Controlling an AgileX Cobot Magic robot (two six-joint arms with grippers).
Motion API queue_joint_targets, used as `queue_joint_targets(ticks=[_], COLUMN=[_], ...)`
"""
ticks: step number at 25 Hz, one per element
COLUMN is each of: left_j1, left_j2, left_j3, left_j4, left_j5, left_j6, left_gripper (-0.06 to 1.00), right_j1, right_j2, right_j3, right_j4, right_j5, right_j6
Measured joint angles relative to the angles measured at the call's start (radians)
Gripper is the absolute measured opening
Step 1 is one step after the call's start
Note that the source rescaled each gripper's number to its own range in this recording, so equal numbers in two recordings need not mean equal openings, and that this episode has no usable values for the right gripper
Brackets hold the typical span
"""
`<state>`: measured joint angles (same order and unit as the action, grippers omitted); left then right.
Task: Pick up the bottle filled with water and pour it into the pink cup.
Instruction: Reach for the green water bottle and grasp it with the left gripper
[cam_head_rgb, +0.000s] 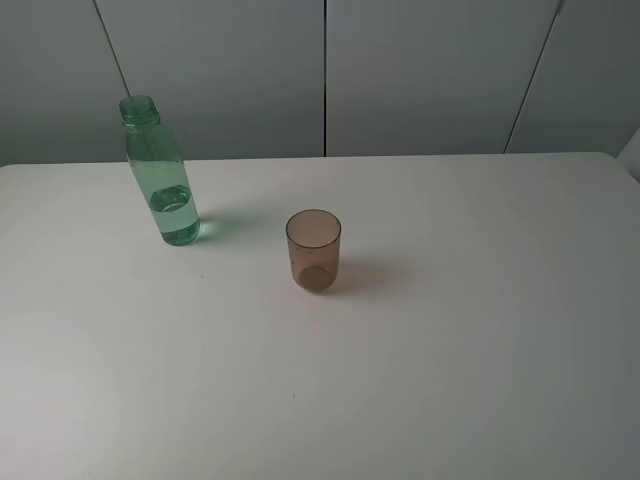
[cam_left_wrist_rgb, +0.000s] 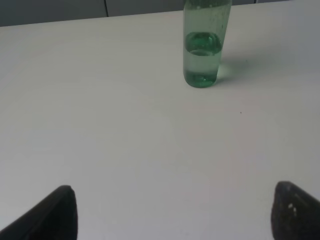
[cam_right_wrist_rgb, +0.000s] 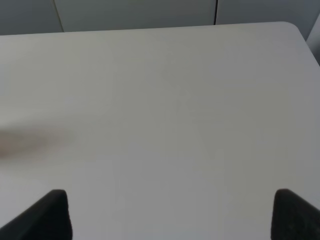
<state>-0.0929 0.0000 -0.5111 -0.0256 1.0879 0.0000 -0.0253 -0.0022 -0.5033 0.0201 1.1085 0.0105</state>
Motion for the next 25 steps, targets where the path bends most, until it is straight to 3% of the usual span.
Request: queue_joint_targets(ticks=[20, 25], left_j1=[0.000, 0.000], left_j2=[0.001, 0.100], left_j3=[0.000, -0.076], left_j4=[0.000, -0.010], left_j5=[0.002, 0.025], left_j6=[0.000, 0.000], left_gripper=[1.00, 1.00], right_j1=[0.000, 0.000], right_j2=[0.000, 0.000], right_j3=[0.000, 0.000], right_j4=[0.000, 0.000], right_j5=[0.000, 0.000], right_j6=[0.000, 0.000])
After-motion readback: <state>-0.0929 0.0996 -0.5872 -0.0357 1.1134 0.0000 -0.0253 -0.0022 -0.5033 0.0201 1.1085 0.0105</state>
